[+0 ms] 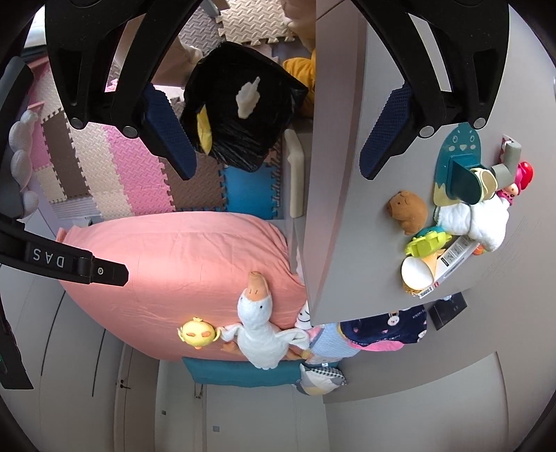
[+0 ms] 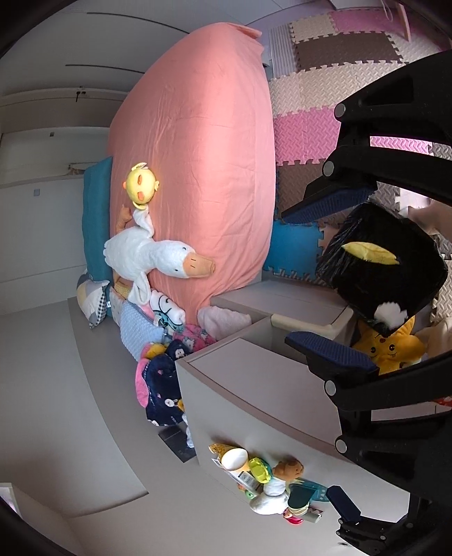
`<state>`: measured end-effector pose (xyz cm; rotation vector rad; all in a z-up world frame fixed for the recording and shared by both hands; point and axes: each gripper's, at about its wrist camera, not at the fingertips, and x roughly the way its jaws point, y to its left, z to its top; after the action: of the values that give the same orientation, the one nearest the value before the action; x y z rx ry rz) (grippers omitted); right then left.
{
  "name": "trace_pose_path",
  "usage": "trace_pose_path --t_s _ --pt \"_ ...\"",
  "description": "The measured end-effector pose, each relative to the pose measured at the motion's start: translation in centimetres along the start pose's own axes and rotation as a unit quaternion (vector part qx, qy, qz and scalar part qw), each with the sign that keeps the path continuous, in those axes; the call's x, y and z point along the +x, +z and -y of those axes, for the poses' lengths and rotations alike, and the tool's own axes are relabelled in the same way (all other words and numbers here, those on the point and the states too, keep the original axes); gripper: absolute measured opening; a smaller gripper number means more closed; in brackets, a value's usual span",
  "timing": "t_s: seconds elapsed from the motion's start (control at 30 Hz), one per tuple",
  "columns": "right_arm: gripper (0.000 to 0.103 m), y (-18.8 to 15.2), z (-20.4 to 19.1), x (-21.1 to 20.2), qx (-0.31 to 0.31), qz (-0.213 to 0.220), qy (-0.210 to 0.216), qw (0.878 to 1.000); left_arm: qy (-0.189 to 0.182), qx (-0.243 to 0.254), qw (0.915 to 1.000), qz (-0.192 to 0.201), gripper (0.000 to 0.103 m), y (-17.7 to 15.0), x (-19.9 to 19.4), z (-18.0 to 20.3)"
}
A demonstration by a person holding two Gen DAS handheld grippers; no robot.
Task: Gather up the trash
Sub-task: 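Carry both items over the black trash bag and open both grippers, then grasp the grey foam corner guard with the left gripper while the right grasps the brown teddy bear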
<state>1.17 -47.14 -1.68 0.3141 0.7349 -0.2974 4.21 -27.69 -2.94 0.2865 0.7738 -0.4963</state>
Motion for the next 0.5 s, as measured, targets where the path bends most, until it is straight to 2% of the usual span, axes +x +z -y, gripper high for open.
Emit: trace_pose_path --t_s 0.27,0.5 --pt "0.065 0.9 -1.1 0.4 0.003 0.001 0.005 1.000 -0.004 -0.006 1.0000 0.000 0.092 0.6 0.3 -1.2" --pt "0.065 1.0 -4.1 1.1 -0.019 -0.004 0.021 1.000 0.010 -0.021 0.9997 -0.002 0.092 0.2 0.1 -3.5"
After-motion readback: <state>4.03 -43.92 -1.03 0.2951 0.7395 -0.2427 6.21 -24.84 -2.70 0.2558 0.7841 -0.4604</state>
